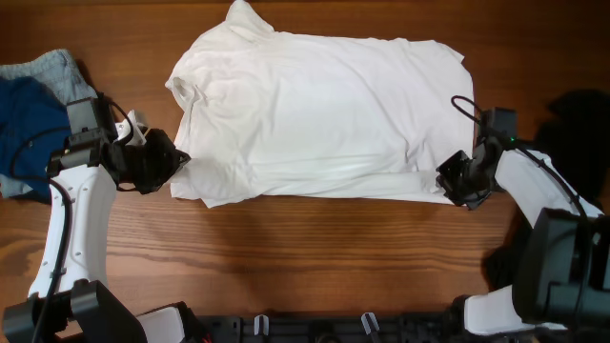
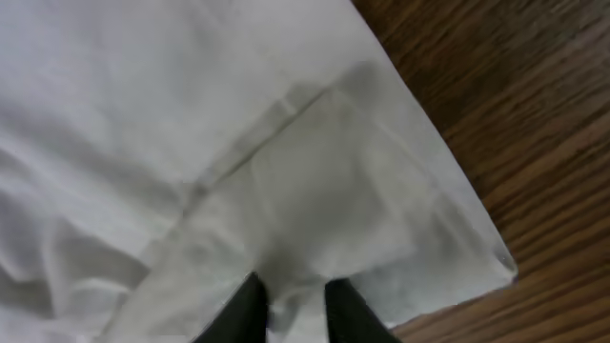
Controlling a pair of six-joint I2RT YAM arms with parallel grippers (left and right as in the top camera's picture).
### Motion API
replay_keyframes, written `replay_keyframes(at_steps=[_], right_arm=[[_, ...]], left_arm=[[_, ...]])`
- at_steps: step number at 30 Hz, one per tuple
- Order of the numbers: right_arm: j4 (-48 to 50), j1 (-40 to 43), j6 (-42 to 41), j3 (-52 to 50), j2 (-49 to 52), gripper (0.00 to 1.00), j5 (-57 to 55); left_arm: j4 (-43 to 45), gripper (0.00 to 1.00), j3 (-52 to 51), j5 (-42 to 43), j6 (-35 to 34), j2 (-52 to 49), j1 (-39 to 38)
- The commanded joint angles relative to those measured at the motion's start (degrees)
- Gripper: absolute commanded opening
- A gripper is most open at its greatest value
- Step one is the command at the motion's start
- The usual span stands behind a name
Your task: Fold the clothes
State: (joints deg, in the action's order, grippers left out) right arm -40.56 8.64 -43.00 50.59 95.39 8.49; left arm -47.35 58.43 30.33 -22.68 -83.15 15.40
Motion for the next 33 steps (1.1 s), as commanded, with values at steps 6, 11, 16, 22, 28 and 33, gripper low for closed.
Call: replay_keyframes(at_steps=[6, 11, 16, 22, 28, 33], right_arm=[[0.15, -0.31, -0.76, 0.55, -0.33, 0.04, -0.98], [-1.16, 0.63, 1.07, 4.39, -4.70, 0.04, -1.53], [1.40, 2.64, 5.55, 10.64, -5.75, 0.04, -2.34], [4.39, 3.06, 5.53, 11.34, -5.70, 0.04, -5.05], [7.17, 3.06, 7.08, 11.34, -5.57, 0.04, -6.16], [9.33, 3.06, 7.08, 11.32, -4.28, 0.04, -6.16]], left_arm=[[-0.07, 0.04, -0.48, 0.07, -0.09, -0.22, -0.17], [2.19, 0.04, -0.46, 0.76, -0.11, -0.20, -0.13], [8.46, 0.04, -0.44, 1.16, -0.33, -0.20, -0.07], [14.71, 0.04, -0.46, -3.58, -4.20, -0.22, -0.09], [17.46, 0.04, -0.48, -4.28, -5.01, -0.31, -1.62], [25.18, 0.04, -0.48, -4.52, -5.01, -1.77, -4.37]])
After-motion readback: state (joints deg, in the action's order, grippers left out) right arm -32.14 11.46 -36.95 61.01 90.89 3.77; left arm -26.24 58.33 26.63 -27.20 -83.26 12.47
